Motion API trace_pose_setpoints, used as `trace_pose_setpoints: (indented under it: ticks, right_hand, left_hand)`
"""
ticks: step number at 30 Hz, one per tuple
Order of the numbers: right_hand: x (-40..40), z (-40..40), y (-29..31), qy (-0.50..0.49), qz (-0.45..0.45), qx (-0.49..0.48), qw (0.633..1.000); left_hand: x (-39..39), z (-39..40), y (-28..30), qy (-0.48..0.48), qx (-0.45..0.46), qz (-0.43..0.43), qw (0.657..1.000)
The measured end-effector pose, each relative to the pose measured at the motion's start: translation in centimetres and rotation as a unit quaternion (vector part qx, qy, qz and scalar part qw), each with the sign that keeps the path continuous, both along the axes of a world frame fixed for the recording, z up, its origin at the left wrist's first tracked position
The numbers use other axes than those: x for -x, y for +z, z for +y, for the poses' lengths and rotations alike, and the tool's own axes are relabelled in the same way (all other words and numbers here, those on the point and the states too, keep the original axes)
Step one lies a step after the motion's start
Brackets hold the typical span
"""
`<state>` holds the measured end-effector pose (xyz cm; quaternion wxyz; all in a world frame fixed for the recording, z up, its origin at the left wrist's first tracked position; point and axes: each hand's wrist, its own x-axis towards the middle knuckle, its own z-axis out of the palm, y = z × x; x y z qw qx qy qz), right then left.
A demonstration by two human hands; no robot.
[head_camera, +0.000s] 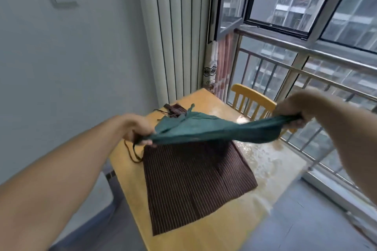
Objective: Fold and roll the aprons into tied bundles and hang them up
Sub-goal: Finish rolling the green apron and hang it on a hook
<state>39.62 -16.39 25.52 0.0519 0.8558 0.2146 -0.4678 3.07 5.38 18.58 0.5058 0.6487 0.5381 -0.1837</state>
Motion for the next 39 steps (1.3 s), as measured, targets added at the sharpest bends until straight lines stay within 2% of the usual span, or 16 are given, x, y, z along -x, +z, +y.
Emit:
trace_pose_setpoints:
  ticks: [3, 5, 7, 9, 11, 14, 16, 18, 20, 22, 25, 27, 30, 33, 35, 39]
  right_hand:
    - [2.2, 1.9, -4.4, 0.081, 0.008, 0.146, 0.986]
    - [3.1, 3.0, -6.3, 0.042, 0.044, 0.141, 0.988]
    - [3.1, 4.8, -7.2, -0.060, 0.037, 0.035, 0.997]
    - [2.9, 6.9, -6.9, -0.164, -0.014, -0.164, 0.973]
    - [2.9, 9.4, -4.5, -0.281, -0.058, -0.368, 0.884]
    - [2.5, 12.2, 2.0, -0.374, -0.042, -0.595, 0.710]
    - [2.0, 12.9, 6.3, -0.371, -0.019, -0.715, 0.592]
    - [2.0, 12.5, 9.7, -0.352, -0.009, -0.789, 0.504]
    - [1.8, 11.7, 10.8, -0.346, 0.002, -0.810, 0.473]
    - [1.6, 10.9, 9.6, -0.352, -0.008, -0.779, 0.518]
    - [1.5, 8.9, 4.3, -0.378, -0.031, -0.673, 0.635]
    - [2.2, 7.4, 0.3, -0.393, -0.022, -0.611, 0.687]
    - [4.7, 4.8, -4.6, -0.426, 0.027, -0.569, 0.703]
    - [9.4, 2.2, -7.4, -0.447, 0.071, -0.534, 0.714]
    - [13.8, 0.4, -9.5, -0.431, 0.130, -0.497, 0.742]
    - [20.4, -0.9, -16.1, -0.401, 0.240, -0.384, 0.796]
  left_hand:
    - [0.8, -0.5, -3.7, -0.099, 0.031, 0.134, 0.985]
    - [0.9, 0.5, -4.8, -0.138, 0.064, 0.179, 0.972]
    - [0.8, 2.8, -4.4, -0.108, 0.063, 0.155, 0.980]
    - [-0.2, 5.3, -3.2, 0.009, 0.020, 0.026, 0.999]
    - [-2.2, 8.7, -1.2, 0.179, -0.055, -0.166, 0.968]
    - [-5.0, 12.1, 4.7, 0.332, -0.205, -0.372, 0.842]
    - [-6.1, 12.9, 10.2, 0.337, -0.285, -0.468, 0.766]
    - [-6.4, 13.0, 15.2, 0.315, -0.327, -0.537, 0.711]
    - [-5.9, 12.9, 17.6, 0.299, -0.334, -0.572, 0.687]
    - [-5.4, 12.7, 16.7, 0.292, -0.328, -0.566, 0.698]
    - [-4.4, 12.0, 11.6, 0.301, -0.294, -0.499, 0.758]
    - [-3.4, 11.0, 7.5, 0.322, -0.233, -0.445, 0.802]
    - [-1.7, 9.2, 2.1, 0.325, -0.154, -0.377, 0.853]
    - [-0.4, 7.6, -1.6, 0.315, -0.191, -0.303, 0.879]
    - [-0.2, 6.0, -3.8, 0.313, -0.201, -0.255, 0.892]
    - [0.2, 0.9, -10.3, 0.302, -0.068, -0.195, 0.931]
